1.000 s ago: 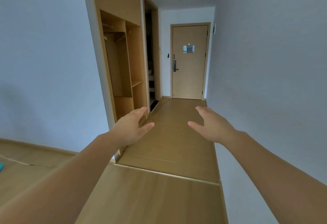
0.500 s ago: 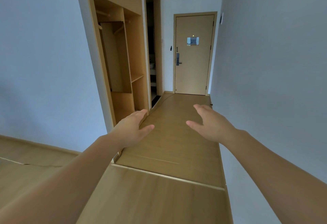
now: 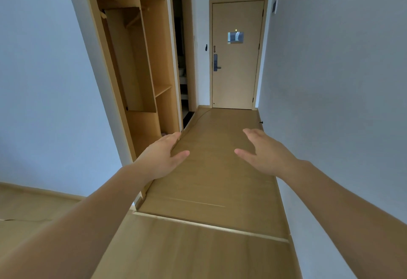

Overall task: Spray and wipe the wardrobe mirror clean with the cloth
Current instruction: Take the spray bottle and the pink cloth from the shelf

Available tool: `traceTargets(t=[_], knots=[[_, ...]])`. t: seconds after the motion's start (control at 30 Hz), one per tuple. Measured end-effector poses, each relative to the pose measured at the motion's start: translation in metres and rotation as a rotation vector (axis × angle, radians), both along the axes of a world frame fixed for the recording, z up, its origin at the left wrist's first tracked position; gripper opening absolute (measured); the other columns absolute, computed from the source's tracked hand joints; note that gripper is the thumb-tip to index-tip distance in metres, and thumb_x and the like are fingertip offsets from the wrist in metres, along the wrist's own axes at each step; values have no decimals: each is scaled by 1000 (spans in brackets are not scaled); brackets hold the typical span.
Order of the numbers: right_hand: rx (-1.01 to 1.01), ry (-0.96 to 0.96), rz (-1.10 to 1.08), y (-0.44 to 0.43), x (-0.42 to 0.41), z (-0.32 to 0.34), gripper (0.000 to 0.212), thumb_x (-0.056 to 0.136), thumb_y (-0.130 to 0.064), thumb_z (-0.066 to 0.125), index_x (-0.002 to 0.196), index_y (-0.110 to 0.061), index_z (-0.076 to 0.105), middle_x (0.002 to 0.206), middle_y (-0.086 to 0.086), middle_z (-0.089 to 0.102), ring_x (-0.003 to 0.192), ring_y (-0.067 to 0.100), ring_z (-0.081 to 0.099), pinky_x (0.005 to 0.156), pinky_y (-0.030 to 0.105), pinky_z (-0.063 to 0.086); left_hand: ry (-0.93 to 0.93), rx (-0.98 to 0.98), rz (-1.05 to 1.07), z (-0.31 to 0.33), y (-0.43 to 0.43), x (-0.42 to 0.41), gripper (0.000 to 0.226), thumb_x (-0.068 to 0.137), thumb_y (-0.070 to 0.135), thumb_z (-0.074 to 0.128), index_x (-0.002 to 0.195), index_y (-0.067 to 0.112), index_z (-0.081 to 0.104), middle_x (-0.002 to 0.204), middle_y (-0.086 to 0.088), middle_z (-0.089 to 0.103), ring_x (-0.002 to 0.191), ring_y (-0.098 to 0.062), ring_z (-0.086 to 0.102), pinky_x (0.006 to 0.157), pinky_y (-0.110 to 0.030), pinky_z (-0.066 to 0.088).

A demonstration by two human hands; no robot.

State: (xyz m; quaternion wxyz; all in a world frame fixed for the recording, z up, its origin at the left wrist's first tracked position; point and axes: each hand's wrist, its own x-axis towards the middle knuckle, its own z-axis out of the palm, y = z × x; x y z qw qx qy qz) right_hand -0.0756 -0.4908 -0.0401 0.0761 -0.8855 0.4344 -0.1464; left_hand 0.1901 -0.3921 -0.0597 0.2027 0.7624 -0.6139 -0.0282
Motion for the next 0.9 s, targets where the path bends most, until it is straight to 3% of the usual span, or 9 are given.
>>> traceTargets(t=[0.23, 0.53, 0.9], knots=[[37, 27, -5, -74, 13, -25, 75, 95, -58, 41, 154, -19, 15, 160, -1, 19, 140, 18, 33, 110, 38, 36, 8, 23, -11, -24, -69, 15, 71, 92, 55, 48, 151, 28, 20, 156, 7, 28, 139, -18, 34, 110, -35, 32], [65, 17, 90, -225, 22, -45, 75, 94, -58, 42, 154, -21, 15, 160, -1, 17, 132, 19, 43, 106, 40, 40, 33, 66, 91, -48, -194, 15, 71, 91, 55, 49, 151, 28, 20, 154, 5, 33, 137, -19, 38, 110, -39, 38], [158, 30, 220, -389, 31, -68, 75, 94, -57, 44, 154, -22, 17, 160, -1, 17, 143, 19, 29, 112, 41, 33, 242, 126, 240, -78, -322, 1, 75, 83, 64, 52, 147, 37, 23, 147, 8, 41, 124, -17, 52, 102, -41, 47]])
